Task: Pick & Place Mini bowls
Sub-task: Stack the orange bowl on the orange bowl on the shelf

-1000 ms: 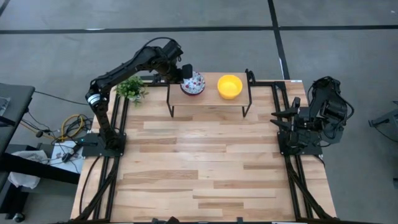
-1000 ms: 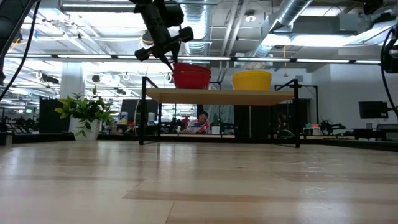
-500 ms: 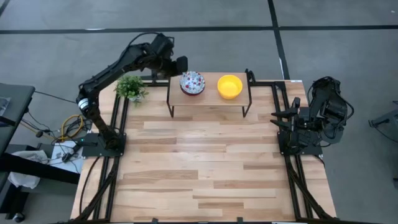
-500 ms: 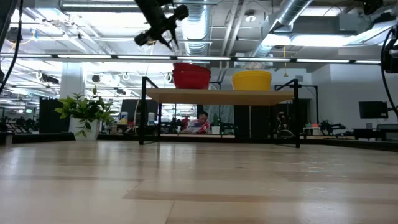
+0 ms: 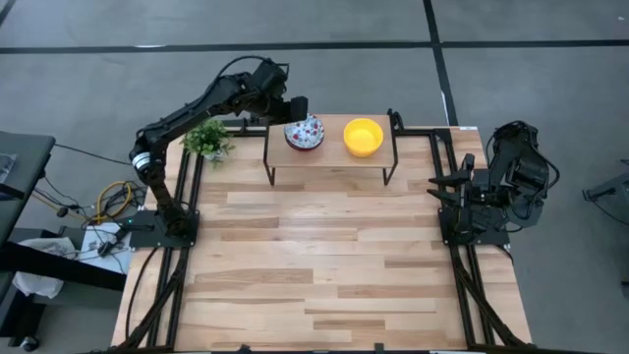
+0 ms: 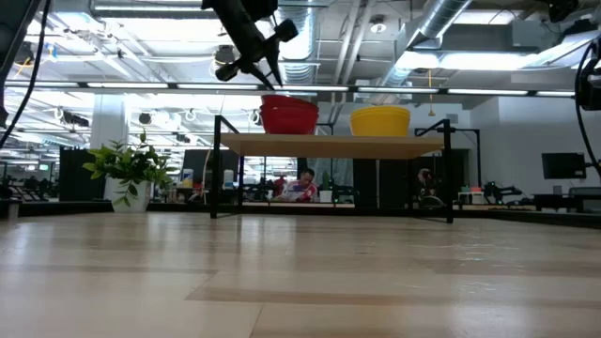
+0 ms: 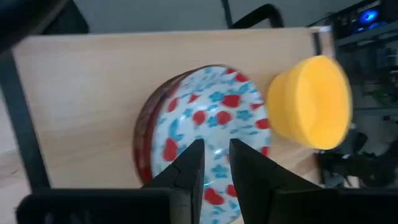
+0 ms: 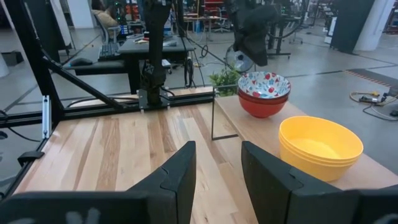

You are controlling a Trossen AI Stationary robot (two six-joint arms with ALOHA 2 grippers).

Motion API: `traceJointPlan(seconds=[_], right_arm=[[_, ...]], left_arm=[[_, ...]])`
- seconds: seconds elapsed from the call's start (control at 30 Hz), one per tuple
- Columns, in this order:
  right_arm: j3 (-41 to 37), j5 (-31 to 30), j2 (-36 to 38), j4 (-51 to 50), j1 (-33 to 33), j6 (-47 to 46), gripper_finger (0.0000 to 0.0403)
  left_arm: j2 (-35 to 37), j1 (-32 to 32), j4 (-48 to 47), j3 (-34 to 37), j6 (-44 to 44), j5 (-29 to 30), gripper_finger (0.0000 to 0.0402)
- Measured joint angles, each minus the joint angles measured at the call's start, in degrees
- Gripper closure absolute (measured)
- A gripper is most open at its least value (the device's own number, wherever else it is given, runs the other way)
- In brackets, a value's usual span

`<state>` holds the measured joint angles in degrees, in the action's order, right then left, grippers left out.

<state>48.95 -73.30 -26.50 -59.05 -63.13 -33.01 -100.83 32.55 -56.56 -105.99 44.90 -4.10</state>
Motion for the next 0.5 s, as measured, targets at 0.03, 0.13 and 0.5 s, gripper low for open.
traceJointPlan(seconds=[0.03, 0.13, 0.5], right_arm=[[0.00, 0.01, 0.00, 0.00, -0.02, 0.00, 0.0285], [0.00, 0.00, 0.00, 0.00, -0.02, 0.00, 0.0285], [0.00, 0.00, 0.00, 0.00, -0.02, 0.00, 0.0285]], left_arm=[[0.10, 0.00, 0.02, 0.64, -0.03, 0.05, 0.0328], [0.21, 0.03, -0.13, 2.80, 0.03, 0.09, 0.0328], [1.29, 0.22, 1.86, 4.82, -0.97, 1.21, 0.0350]])
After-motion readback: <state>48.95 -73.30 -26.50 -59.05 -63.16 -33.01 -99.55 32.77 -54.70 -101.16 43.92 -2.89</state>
